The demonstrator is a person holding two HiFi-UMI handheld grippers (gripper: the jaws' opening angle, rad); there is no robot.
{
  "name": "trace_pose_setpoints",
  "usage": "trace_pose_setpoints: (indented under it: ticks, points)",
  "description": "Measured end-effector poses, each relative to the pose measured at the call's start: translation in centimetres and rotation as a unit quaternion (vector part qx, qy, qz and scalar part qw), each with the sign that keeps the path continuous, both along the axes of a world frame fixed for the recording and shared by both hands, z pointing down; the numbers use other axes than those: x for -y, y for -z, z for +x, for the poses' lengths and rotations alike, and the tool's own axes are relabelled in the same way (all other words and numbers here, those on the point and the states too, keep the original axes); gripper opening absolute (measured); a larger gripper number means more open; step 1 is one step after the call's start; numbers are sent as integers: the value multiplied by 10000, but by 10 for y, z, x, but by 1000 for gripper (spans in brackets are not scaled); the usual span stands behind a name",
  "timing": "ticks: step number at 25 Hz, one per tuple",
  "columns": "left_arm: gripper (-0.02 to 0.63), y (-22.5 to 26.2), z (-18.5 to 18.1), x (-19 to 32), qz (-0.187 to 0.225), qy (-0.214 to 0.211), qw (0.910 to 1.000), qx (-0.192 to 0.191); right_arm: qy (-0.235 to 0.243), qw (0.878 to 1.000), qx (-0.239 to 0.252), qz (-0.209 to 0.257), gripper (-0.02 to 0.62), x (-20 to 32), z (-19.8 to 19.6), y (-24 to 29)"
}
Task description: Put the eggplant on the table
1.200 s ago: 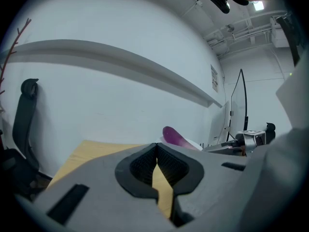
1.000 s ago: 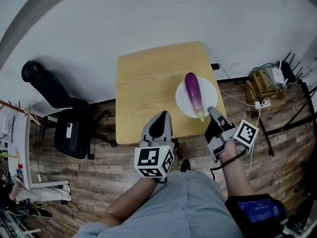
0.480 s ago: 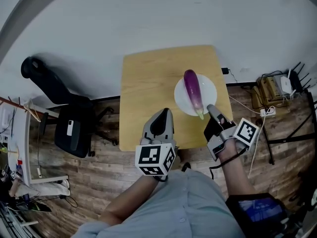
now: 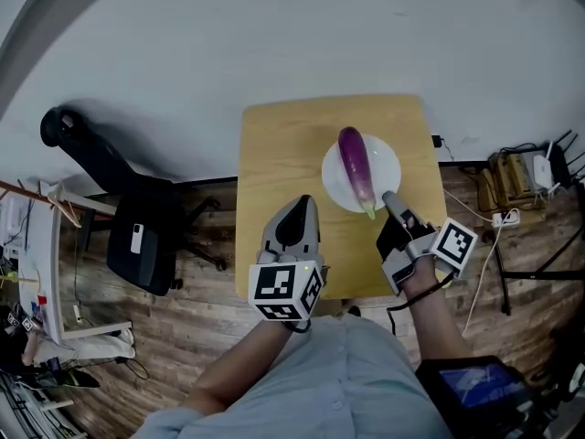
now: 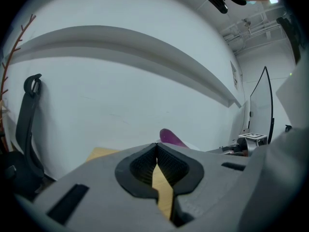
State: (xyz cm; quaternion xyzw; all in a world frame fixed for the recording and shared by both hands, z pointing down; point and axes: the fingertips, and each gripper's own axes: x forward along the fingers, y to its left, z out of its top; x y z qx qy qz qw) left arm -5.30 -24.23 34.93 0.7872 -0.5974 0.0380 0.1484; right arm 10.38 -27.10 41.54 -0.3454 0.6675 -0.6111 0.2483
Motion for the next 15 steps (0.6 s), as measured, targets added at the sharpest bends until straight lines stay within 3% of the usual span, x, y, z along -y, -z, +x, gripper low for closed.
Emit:
trace_pose_setpoints:
  ticks: [4, 15]
  points:
    - [6, -6, -25, 37, -75, 60, 10000, -27, 28, 9999, 32, -101, 6, 31, -24, -8]
    - [6, -22, -35, 59, -91, 100, 9999, -79, 72, 9997, 79, -197, 6, 50, -33, -33]
